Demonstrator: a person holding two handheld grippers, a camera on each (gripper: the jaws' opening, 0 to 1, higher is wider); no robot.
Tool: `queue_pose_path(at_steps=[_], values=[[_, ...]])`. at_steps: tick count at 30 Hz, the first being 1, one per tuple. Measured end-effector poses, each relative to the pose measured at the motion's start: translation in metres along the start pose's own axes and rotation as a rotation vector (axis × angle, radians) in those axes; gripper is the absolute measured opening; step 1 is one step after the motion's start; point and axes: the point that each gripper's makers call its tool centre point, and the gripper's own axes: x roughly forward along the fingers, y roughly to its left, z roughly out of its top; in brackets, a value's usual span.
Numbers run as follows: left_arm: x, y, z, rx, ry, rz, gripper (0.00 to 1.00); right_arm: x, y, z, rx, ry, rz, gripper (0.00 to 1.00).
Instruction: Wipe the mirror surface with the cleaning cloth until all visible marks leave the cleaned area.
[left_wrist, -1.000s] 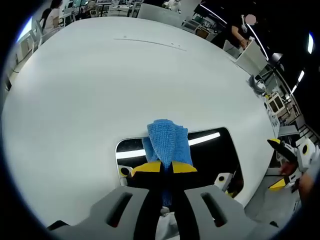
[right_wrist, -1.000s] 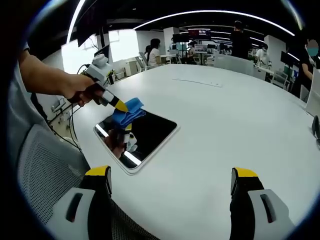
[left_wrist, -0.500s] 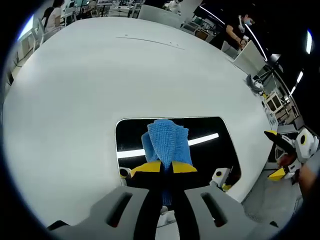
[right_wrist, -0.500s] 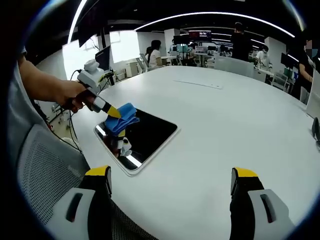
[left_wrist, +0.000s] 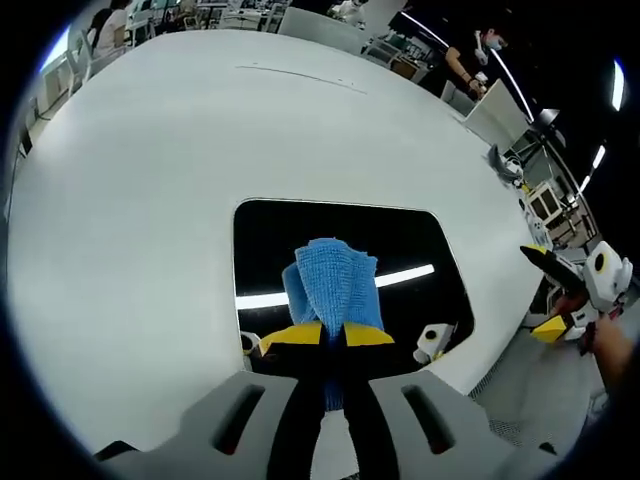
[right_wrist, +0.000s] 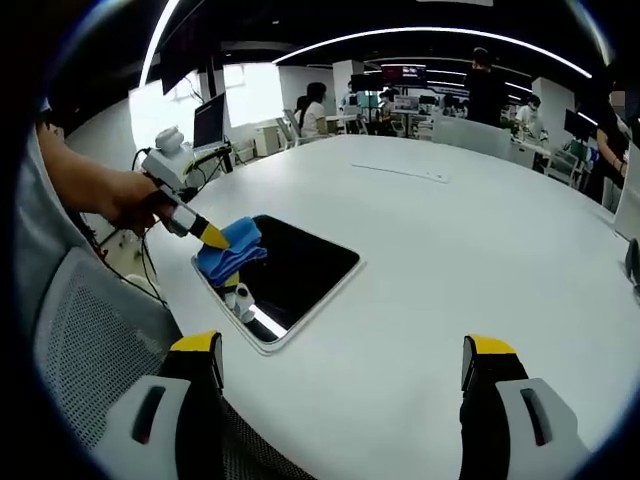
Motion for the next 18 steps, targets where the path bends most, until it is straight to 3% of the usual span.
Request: queue_pose_path(at_steps=[16, 18], values=[[-0.013, -0.001, -0.018, -0.003, 0.009, -0.003, 0.02, 0.001, 0.002, -0.001, 0.000, 0.009, 0.009, 0.98], [-0.013, -0.001, -0.020, -0.036, 0.012, -0.011, 0.02, 0.001, 0.002, 0.000, 0.000, 0.007, 0.008, 0.98]])
